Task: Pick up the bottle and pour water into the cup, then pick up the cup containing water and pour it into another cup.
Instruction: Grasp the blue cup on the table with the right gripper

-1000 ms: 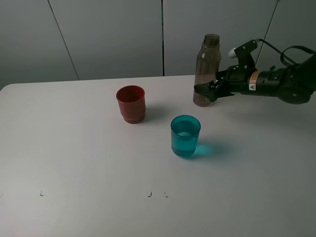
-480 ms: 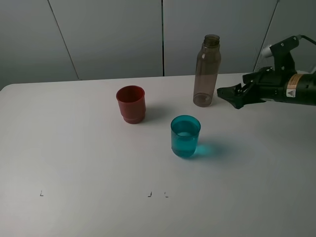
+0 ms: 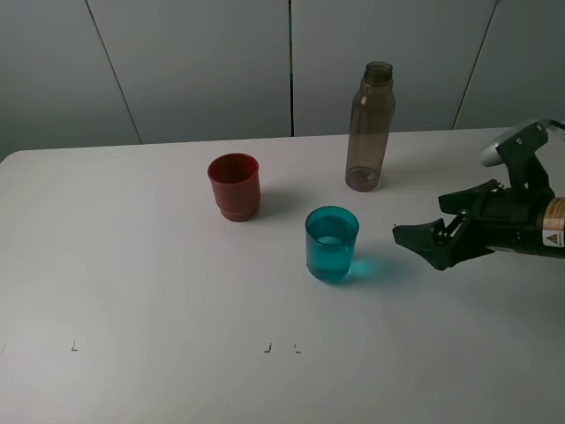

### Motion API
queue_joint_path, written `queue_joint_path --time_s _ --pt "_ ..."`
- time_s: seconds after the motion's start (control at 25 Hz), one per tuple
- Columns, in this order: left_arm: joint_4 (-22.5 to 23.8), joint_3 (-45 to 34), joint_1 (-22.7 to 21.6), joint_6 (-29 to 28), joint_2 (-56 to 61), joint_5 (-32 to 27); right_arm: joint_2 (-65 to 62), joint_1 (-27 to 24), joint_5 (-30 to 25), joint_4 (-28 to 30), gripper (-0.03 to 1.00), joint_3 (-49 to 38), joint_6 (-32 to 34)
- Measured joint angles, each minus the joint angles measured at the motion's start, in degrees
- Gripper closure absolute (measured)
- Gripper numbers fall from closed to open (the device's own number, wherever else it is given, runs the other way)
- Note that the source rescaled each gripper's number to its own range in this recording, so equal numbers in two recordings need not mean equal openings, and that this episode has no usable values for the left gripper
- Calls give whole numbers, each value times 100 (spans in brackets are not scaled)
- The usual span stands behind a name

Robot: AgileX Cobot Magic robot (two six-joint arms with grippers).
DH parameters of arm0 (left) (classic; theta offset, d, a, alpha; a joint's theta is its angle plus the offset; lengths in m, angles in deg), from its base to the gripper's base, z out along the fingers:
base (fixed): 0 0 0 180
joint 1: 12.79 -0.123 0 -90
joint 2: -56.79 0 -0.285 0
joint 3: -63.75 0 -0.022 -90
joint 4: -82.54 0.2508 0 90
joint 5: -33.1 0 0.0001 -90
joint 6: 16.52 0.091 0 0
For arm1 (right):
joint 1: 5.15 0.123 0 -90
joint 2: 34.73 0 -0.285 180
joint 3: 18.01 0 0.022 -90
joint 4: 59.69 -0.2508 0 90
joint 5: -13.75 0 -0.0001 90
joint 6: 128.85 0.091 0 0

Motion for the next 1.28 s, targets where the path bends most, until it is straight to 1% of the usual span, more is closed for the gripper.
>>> queue_joint_path --time_s 0.28,0.4,0.56,0.72,0.92,1.12,1.28 --pt "0 0 0 0 0 0 12 405 29 53 -3 -68 -829" --pt "0 0 0 0 0 0 196 441 309 53 -3 -68 -973" --pt "0 0 0 0 0 0 560 447 464 53 -3 -68 -1220" --pt "0 0 0 0 0 0 894 545 855 53 -3 -68 -1557" --pt "0 0 0 0 0 0 1177 732 985 -77 -3 -68 -2087" --pt "0 0 0 0 0 0 1322 749 1047 -259 -3 63 -2237" --pt "0 0 0 0 0 0 1335 749 1130 -270 -3 186 -2294"
